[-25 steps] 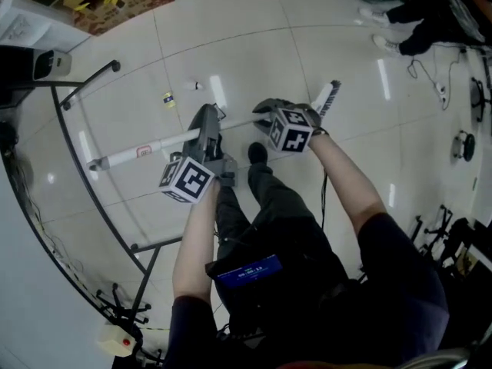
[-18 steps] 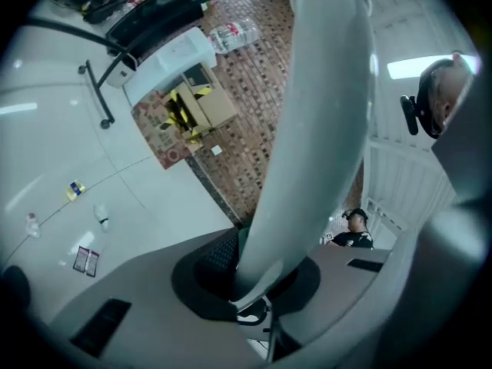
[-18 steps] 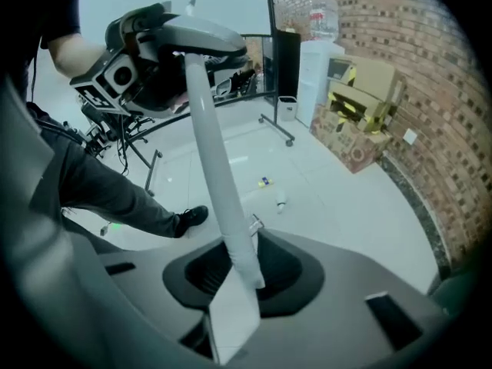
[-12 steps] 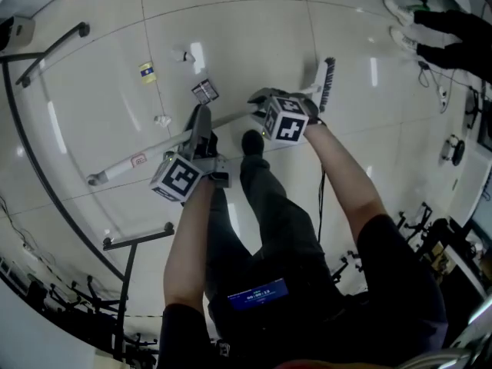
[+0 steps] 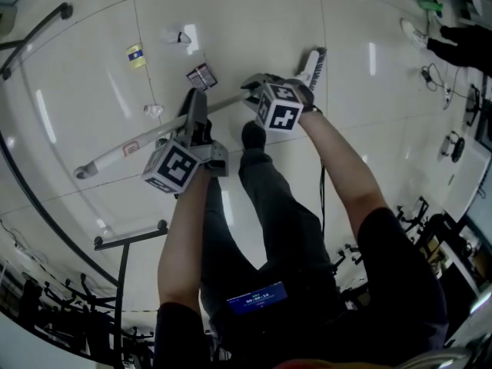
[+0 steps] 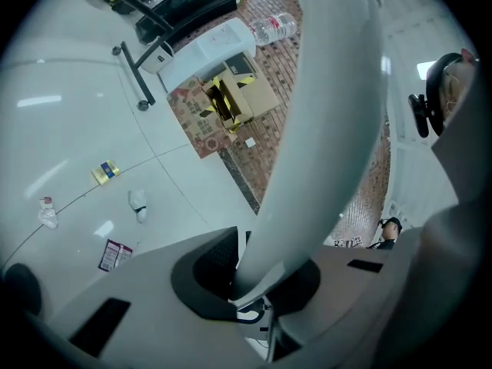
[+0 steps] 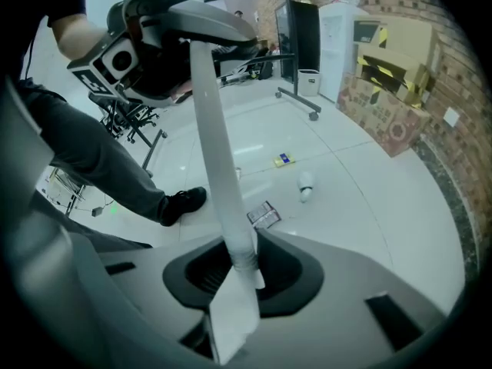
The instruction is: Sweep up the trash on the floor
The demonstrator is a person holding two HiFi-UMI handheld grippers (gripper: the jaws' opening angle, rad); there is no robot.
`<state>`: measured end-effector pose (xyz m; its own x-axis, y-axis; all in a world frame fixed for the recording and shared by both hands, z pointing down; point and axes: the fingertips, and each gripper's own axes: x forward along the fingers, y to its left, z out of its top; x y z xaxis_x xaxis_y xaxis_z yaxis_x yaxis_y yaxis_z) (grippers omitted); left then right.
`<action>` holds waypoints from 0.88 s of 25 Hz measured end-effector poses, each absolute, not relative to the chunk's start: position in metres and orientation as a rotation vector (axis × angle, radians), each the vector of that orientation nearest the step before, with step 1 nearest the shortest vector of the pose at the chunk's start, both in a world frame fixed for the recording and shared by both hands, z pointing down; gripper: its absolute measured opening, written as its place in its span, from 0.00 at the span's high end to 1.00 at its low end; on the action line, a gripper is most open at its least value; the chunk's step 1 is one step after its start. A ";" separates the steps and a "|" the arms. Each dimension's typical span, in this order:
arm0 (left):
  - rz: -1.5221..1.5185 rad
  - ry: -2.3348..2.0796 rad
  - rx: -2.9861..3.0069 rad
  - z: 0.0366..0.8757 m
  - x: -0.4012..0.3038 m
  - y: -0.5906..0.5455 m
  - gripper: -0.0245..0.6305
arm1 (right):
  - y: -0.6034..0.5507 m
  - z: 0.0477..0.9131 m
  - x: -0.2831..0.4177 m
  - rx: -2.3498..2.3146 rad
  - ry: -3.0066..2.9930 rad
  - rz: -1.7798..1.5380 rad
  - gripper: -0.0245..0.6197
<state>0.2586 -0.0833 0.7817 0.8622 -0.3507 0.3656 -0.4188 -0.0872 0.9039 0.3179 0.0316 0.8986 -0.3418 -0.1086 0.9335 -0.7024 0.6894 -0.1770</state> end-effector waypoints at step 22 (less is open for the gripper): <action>-0.018 -0.749 1.656 0.846 0.154 -0.098 0.94 | -0.004 0.968 0.238 0.883 -1.831 0.612 0.77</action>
<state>0.1536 -0.0977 0.8459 0.7886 -0.4765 0.3886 -0.4578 -0.0332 0.8884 0.2378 -0.0040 0.9678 -0.2608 -0.3019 0.9170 -0.7924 0.6095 -0.0246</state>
